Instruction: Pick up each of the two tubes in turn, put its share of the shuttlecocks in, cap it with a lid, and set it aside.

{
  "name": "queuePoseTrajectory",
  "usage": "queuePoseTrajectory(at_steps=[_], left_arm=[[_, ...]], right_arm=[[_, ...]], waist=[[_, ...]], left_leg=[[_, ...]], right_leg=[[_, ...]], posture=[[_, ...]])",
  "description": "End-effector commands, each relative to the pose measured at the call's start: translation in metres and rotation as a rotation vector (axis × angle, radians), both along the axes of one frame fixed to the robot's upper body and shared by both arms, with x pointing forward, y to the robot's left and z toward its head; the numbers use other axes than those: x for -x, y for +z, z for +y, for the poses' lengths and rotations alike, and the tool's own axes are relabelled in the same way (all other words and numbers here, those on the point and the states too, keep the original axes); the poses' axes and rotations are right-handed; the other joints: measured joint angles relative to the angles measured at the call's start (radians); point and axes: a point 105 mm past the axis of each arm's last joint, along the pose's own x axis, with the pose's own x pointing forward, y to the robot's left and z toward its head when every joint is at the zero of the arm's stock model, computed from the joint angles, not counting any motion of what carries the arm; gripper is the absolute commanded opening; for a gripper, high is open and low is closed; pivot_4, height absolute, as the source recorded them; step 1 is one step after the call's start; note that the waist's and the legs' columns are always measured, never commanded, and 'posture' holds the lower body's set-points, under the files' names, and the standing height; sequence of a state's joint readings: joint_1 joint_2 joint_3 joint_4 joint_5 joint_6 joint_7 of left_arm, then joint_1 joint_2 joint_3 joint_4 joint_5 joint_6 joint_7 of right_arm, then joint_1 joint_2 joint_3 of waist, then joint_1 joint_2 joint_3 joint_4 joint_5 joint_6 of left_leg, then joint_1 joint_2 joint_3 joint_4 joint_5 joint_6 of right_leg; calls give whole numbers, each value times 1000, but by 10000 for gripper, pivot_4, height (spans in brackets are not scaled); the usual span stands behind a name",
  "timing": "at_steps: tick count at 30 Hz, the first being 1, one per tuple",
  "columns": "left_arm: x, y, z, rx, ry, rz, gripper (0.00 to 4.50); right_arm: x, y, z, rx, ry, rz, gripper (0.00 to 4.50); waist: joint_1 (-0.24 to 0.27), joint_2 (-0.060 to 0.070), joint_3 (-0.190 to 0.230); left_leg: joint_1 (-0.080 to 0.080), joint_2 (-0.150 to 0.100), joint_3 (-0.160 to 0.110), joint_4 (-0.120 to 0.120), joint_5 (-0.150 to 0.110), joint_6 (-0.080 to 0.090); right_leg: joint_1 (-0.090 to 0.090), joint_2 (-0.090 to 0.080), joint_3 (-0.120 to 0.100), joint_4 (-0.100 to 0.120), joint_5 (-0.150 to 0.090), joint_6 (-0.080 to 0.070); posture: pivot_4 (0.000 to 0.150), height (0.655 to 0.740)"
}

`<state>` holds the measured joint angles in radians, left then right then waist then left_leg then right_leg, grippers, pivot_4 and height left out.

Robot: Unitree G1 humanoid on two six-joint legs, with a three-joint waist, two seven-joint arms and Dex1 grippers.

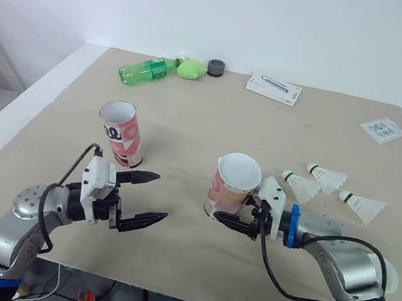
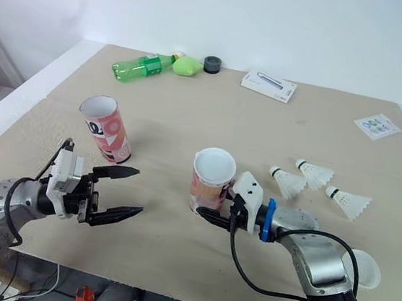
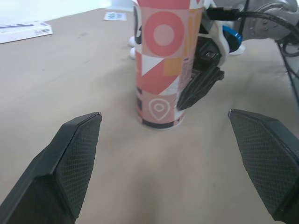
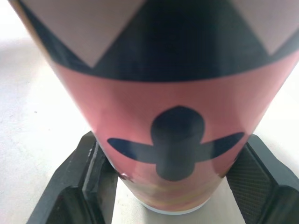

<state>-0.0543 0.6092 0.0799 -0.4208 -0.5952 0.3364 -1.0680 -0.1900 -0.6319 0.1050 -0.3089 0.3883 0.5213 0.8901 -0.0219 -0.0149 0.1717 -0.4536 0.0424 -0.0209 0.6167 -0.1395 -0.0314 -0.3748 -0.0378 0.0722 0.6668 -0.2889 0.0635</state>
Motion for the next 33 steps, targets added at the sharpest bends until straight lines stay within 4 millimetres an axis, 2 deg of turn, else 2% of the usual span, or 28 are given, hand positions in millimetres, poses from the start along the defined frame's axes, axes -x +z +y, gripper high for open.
queuePoseTrajectory(at_steps=[1,4,8,10,13,16,19,24,27,29,33], left_arm=[[-2,6,-7,27,-19,-31,45000],[-9,8,-18,56,-43,-32,45000],[-18,11,-37,71,-93,-49,45000],[-21,11,-44,66,-116,-54,45000],[-26,9,-49,54,-137,-58,45000],[-32,7,-51,49,-150,-45,45000],[-39,6,-55,43,-179,-43,45000],[-45,5,-65,37,-229,-42,45000],[-47,4,-68,27,-251,-42,45000],[-50,3,-71,14,-258,-48,45000],[-61,4,-80,-11,-215,-82,45000]], right_arm=[[3,16,-9,-41,-24,-24,28437],[5,36,-21,-84,-54,-57,28437],[4,67,-52,-111,-184,-149,28437],[3,84,-77,-97,-304,-213,28437],[3,113,-141,-76,-642,-346,28437],[11,122,-183,-30,-881,-389,28437],[20,122,-220,21,-1112,-389,28437],[31,108,-282,59,-1502,-333,28437],[36,93,-304,78,-1651,-290,28437],[37,70,-317,72,-1754,-229,28437],[32,38,-325,-21,-1846,-156,28437]], waist=[[2,0,0],[5,0,0],[4,0,0],[3,0,0],[2,0,0],[3,0,0],[2,0,0],[-3,1,0],[-2,2,-1],[-2,2,-1],[-3,4,-1]], left_leg=[[0,0,0,0,0,0],[0,1,1,0,0,0],[-1,1,1,1,0,0],[-1,2,1,1,0,0],[-1,2,1,0,0,0],[-1,2,0,-1,0,0],[-1,2,0,-1,0,0],[0,2,2,0,0,0],[0,2,3,1,0,1],[0,2,3,1,0,1],[0,1,3,0,0,1]], right_leg=[[0,0,0,0,0,0],[0,1,0,0,0,0],[0,1,0,-1,1,2],[0,2,1,-1,1,2],[0,4,1,-1,1,1],[0,5,2,0,2,4],[0,5,2,0,2,3],[0,5,6,-1,1,3],[0,5,7,-1,2,3],[0,6,7,-1,2,3],[0,6,8,-1,2,3]], posture=[[1500,7294],[1500,7294],[1500,7294],[1500,7294],[1500,7294],[1500,7294],[1500,7294],[1500,7294],[1500,7294],[1500,7294],[1500,7294]])
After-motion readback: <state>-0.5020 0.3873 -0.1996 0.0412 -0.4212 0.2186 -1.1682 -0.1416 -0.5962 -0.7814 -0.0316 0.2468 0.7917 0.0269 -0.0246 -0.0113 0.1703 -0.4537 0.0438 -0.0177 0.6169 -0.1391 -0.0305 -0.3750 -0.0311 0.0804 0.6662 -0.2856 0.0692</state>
